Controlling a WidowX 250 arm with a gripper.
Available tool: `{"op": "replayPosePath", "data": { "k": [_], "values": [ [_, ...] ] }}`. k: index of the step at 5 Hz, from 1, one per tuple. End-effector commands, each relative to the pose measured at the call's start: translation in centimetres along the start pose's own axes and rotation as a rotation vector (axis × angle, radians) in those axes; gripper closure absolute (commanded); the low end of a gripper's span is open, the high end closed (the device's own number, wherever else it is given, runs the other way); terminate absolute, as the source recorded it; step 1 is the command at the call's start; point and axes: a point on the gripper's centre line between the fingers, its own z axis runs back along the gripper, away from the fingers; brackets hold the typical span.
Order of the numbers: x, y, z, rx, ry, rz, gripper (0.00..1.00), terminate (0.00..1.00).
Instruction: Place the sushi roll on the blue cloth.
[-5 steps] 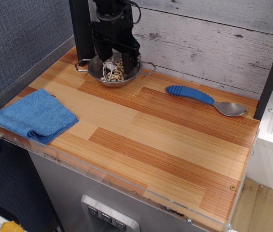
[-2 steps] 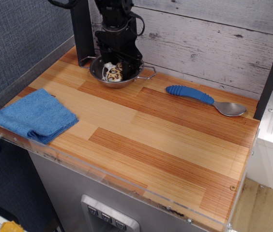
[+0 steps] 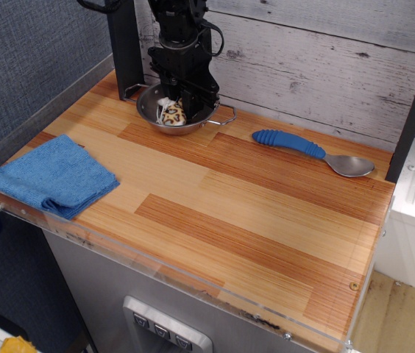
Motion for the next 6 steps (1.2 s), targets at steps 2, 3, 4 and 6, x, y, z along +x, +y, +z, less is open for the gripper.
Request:
{"op": "replayPosePath", "data": {
  "k": [2,3,4,6],
  "values": [
    [2.7,0.2,4.6,-0.010,-0.123,-0.013,1.00,0.00],
    [3.7,0.4,6.3,-0.014,-0.170,-0.020,1.00,0.00],
    [3.7,0.6,7.5,-0.016,-0.187,-0.017,1.00,0.00],
    [1.9,1.2,11.5,-0.044,-0.278,-0.055,1.00,0.00]
  ]
}}
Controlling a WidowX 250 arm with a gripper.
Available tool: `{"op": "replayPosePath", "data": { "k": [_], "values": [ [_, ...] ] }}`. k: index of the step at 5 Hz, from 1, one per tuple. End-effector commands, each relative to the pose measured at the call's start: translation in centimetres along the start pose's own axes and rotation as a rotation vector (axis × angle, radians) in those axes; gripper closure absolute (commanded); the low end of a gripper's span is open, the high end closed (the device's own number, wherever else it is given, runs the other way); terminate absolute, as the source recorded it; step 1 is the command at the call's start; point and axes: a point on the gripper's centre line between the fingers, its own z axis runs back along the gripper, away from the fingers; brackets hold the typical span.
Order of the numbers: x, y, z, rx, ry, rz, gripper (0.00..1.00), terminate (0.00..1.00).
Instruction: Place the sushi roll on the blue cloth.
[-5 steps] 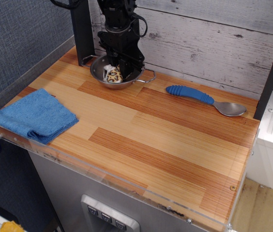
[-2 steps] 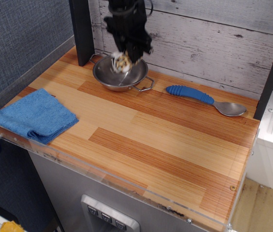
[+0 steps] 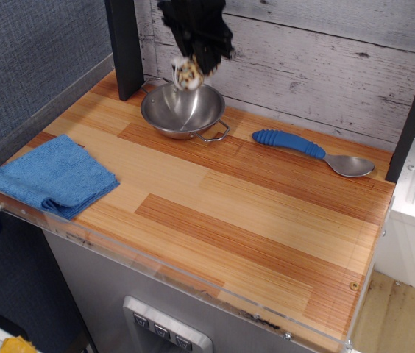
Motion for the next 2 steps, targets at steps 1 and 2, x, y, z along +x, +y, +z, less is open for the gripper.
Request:
{"op": "replayPosePath", "data": {
  "k": [1,2],
  "values": [
    [-3.0,2.1,6.0,-0.007,-0.095,-0.089,1.00,0.00],
    [-5.7,3.3,6.5,-0.003,-0.078,-0.070,1.00,0.00]
  ]
}}
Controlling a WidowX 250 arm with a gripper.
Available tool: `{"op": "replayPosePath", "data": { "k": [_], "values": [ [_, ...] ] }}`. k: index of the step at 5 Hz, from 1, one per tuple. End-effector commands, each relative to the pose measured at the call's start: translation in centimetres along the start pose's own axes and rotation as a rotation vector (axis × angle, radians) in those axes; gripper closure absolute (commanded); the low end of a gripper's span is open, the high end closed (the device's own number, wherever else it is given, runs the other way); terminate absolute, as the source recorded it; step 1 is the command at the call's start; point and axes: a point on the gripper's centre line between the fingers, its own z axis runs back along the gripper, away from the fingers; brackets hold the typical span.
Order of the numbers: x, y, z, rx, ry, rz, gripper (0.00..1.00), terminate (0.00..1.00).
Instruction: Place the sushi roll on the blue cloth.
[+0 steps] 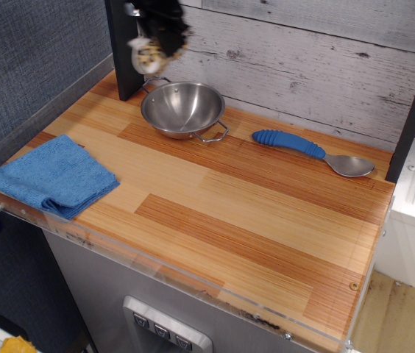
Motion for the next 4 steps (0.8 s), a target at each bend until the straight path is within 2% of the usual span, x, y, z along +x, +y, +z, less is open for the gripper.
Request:
{"op": "replayPosePath", "data": {
  "k": [1,3,4],
  "values": [
    [-5.1,2.6,2.8,0.063,-0.007,0.021,1.00,0.00],
    [-12.1,3.3,3.3,0.096,0.047,0.012,1.00,0.00],
    [-14.9,2.9,3.1,0.083,0.088,-0.019,1.00,0.00]
  ]
}}
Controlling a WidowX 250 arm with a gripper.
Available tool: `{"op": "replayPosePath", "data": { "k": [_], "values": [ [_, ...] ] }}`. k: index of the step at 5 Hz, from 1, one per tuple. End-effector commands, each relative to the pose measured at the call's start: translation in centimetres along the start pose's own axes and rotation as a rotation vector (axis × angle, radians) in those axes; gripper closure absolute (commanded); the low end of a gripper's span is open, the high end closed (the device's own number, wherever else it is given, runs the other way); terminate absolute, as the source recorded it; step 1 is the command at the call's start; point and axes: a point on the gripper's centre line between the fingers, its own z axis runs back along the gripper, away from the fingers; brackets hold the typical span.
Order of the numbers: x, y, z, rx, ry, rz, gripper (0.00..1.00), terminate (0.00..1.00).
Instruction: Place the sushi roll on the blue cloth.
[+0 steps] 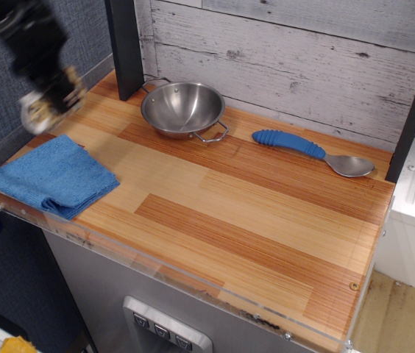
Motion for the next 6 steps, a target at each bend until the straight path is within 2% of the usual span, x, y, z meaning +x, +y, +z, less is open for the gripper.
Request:
{"op": "replayPosePath", "data": {
  "k": [1,2,4,5,6],
  "values": [
    [-3.7,-0.2,0.5,0.016,0.062,-0.068,1.00,0.00],
    [-3.6,-0.4,-1.1,-0.017,0.080,-0.077,1.00,0.00],
    [-3.0,0.3,-3.8,-0.046,0.107,-0.074,1.00,0.00],
    [-3.0,1.0,-4.2,-0.024,0.137,-0.040,1.00,0.00],
    [-2.9,1.0,-4.2,-0.018,0.186,0.011,0.00,0.00]
  ]
}}
